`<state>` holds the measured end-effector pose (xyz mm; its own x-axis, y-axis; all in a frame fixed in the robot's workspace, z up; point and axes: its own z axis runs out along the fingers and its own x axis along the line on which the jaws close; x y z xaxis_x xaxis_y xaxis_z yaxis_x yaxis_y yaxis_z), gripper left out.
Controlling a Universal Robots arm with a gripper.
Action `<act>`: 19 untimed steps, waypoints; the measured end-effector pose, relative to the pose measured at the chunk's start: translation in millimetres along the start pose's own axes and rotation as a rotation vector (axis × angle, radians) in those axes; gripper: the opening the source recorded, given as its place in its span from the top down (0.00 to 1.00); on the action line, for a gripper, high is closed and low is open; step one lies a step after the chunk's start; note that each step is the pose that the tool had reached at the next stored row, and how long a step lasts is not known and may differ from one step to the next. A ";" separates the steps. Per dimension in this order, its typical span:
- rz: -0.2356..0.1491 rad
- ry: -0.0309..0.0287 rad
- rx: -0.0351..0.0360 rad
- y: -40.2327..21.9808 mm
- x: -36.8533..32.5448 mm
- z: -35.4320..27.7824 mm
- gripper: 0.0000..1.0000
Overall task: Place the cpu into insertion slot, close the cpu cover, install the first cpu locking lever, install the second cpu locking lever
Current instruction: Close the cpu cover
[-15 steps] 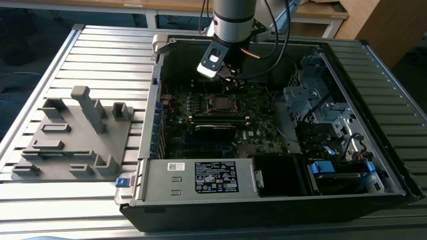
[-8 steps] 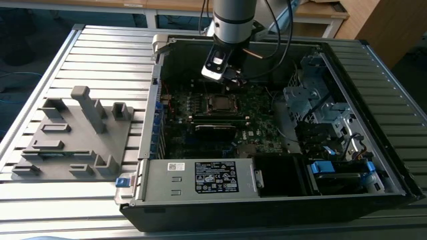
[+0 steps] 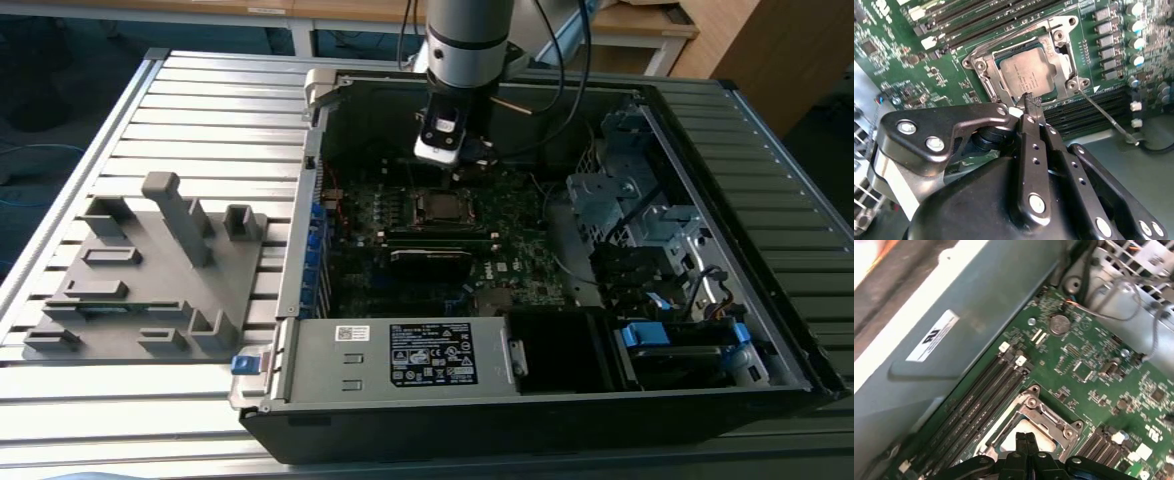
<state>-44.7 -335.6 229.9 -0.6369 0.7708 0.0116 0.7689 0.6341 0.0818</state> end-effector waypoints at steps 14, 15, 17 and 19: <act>-0.109 0.0086 0.0015 0.0 0.0 0.3 0.90; -0.127 0.0100 0.0017 0.0 0.0 0.4 0.90; -0.162 0.0130 0.0022 0.0 0.0 0.5 0.90; -0.200 0.0160 0.0026 -0.1 0.0 0.7 0.90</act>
<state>-44.7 -335.6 229.2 -0.7775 0.6288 0.0113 0.6274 0.7744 0.0815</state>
